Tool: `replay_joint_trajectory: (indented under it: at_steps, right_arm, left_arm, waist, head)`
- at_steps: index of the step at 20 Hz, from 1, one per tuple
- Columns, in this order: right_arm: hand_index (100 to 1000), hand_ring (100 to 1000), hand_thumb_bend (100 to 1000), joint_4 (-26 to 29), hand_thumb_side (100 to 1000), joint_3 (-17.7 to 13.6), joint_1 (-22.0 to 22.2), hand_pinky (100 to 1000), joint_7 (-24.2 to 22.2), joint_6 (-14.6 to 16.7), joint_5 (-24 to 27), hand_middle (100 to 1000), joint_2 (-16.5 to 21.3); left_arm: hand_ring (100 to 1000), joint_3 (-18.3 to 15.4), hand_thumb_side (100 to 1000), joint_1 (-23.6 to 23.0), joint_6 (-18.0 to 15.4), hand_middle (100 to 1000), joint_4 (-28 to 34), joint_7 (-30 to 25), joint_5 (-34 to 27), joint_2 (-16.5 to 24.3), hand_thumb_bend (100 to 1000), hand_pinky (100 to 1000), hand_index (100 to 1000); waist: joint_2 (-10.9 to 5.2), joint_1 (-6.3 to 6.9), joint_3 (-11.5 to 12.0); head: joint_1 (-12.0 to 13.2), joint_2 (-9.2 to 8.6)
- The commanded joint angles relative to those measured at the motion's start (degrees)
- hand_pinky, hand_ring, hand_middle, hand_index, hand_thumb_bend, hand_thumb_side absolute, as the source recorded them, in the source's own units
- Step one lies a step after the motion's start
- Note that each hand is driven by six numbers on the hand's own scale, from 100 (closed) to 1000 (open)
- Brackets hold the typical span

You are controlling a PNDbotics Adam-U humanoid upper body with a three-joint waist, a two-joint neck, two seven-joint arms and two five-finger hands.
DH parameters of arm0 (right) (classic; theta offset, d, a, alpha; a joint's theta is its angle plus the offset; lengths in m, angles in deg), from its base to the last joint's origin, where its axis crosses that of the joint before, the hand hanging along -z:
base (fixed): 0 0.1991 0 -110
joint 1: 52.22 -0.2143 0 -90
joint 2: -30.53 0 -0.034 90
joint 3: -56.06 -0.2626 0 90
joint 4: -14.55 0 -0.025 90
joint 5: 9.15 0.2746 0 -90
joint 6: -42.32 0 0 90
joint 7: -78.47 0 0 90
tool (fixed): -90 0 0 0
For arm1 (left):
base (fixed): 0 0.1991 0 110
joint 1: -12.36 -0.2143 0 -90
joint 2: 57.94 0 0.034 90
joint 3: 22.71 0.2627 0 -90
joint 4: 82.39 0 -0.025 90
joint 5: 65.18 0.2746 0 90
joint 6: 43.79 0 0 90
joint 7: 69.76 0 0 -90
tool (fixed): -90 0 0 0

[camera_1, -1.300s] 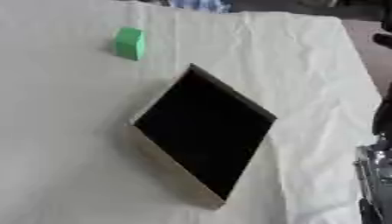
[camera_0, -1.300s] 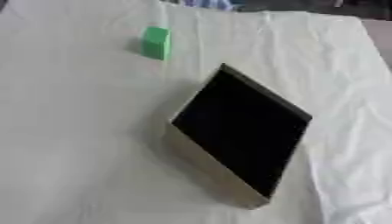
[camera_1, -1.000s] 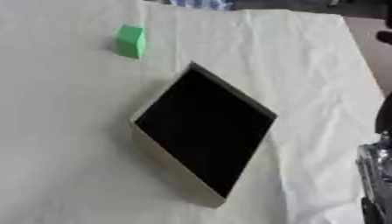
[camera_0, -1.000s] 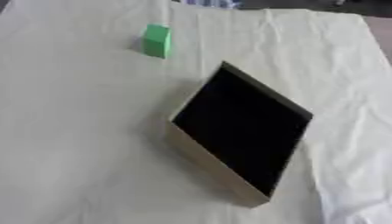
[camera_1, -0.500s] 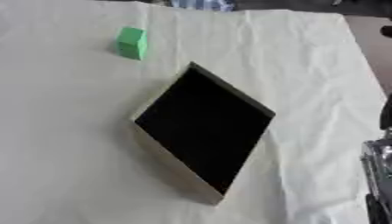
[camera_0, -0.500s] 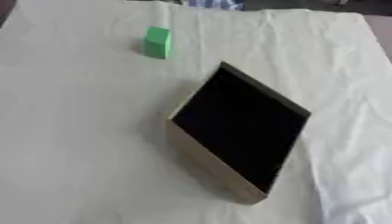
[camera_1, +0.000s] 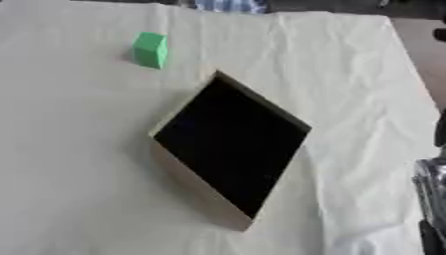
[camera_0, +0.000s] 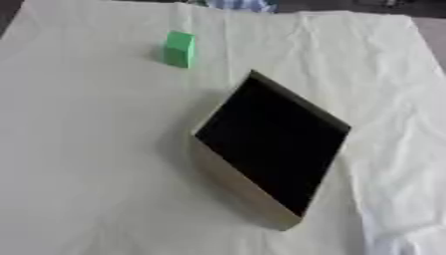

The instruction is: Pick up objects on the table and place them in the box.

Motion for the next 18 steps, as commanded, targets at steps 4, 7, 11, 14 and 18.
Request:
replay_joint_trajectory:
  at_steps: [4, 7, 11, 14, 18]
  right_arm:
    - [768, 695, 100, 0.8, 773, 0.2, -0.3, 653, -0.6, 0.1, 0.7, 615, 1.7]
    - [767, 694, 100, 0.8, 773, 0.4, -0.5, 653, -0.8, 0.1, 0.8, 615, 1.8]
    - [767, 694, 100, 0.8, 775, 0.6, -0.7, 652, -1.0, 0.1, 1.0, 614, 1.8]
    - [767, 693, 100, 0.8, 776, 0.8, -0.9, 652, -1.2, 0.1, 1.2, 613, 1.7]
    - [766, 691, 100, 0.8, 778, 1.0, -1.1, 651, -1.4, 0.0, 1.4, 611, 1.5]
  left_arm:
    - [716, 1.9, 637, 9.1, -7.2, 703, -16.2, -10.7, 12.1, -4.5, 100, 663, 844]
    - [736, 1.8, 621, 12.3, -10.6, 721, -22.5, -13.1, 17.7, -7.3, 100, 685, 851]
    - [787, 2.8, 605, 14.5, -15.1, 772, -28.5, -17.2, 25.1, -9.9, 203, 744, 870]
    - [812, 3.6, 503, 15.2, -18.0, 790, -30.6, -23.9, 28.8, -11.4, 276, 776, 881]
    - [868, 4.2, 475, 15.4, -19.8, 833, -31.7, -33.0, 30.9, -12.7, 427, 834, 910]
  waist:
    - [-1.24, 0.12, -0.1]
    - [-1.13, 0.1, -0.2]
    - [-0.98, 0.13, -0.3]
    - [-0.85, 0.03, -0.3]
    - [-0.73, -0.01, -0.4]
  head:
    - [0.5, 0.16]
    - [0.6, -0.11]
    - [0.8, -0.5]
    - [1.0, -0.75]
    - [1.1, -0.89]
